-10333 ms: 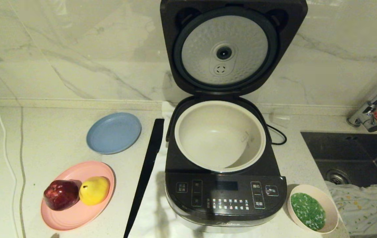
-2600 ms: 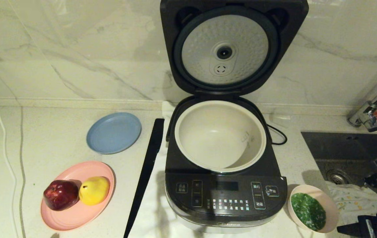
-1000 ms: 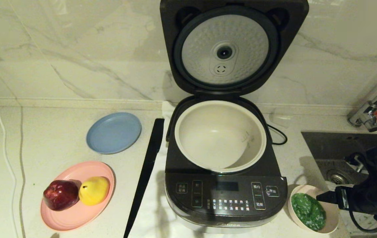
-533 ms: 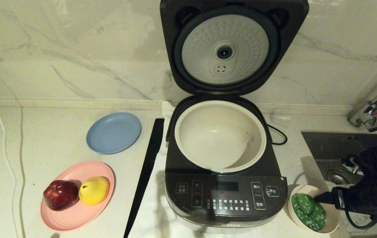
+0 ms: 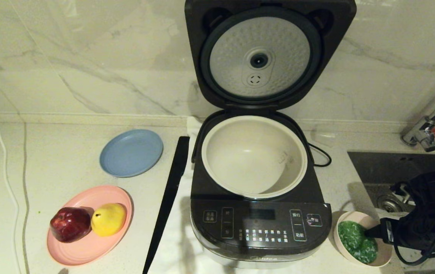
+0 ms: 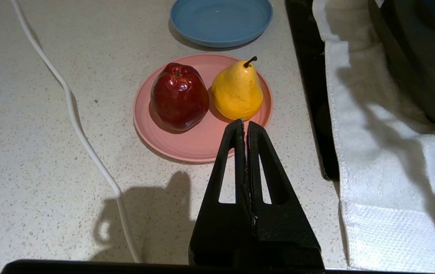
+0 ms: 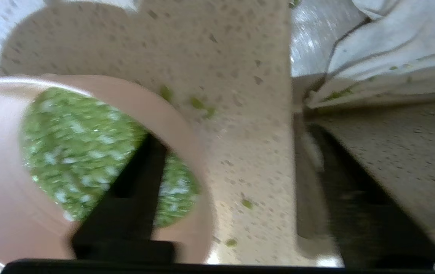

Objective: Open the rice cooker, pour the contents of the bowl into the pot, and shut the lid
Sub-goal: Fill a bowl with water from the tap

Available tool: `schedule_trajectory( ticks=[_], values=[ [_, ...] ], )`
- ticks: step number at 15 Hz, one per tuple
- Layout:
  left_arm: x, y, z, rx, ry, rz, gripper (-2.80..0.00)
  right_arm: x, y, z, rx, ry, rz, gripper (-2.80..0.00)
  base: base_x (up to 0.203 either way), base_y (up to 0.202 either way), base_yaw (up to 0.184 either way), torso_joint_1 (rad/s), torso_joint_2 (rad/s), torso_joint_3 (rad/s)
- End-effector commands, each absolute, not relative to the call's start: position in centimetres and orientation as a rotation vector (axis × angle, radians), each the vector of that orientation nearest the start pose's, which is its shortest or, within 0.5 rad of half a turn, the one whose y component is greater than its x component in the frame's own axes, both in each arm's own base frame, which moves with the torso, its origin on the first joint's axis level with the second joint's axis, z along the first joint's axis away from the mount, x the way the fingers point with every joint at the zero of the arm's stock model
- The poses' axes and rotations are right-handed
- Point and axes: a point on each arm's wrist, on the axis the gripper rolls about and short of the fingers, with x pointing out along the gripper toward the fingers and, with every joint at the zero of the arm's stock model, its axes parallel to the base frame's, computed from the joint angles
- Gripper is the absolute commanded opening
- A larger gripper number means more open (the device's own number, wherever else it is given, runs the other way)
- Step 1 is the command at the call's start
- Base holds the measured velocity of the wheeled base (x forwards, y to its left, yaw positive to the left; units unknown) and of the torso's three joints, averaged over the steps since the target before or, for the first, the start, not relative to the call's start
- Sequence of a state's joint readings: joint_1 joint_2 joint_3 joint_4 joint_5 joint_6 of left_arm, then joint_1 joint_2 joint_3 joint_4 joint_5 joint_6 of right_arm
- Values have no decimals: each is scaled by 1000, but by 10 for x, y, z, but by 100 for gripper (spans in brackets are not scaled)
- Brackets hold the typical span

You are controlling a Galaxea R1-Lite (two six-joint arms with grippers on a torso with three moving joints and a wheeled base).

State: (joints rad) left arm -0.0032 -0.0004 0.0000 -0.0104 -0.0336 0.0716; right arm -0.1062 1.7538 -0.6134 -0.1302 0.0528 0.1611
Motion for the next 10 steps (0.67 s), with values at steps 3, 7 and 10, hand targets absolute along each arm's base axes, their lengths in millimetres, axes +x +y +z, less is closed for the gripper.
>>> schedule_trajectory(
  ticks=[3, 7, 10],
  values=[
    [-22, -1, 75, 72, -7, -37, -280, 251, -25, 75, 232, 1008, -135, -280, 0, 0, 0, 0, 0, 0],
    [-22, -1, 75, 72, -7, -37, -280, 248, -25, 85, 229, 969, -133, -280, 0, 0, 0, 0, 0, 0],
    [-22, -1, 75, 72, -7, -37, -280, 243, -25, 95, 230, 936, -133, -280, 0, 0, 0, 0, 0, 0]
  ],
)
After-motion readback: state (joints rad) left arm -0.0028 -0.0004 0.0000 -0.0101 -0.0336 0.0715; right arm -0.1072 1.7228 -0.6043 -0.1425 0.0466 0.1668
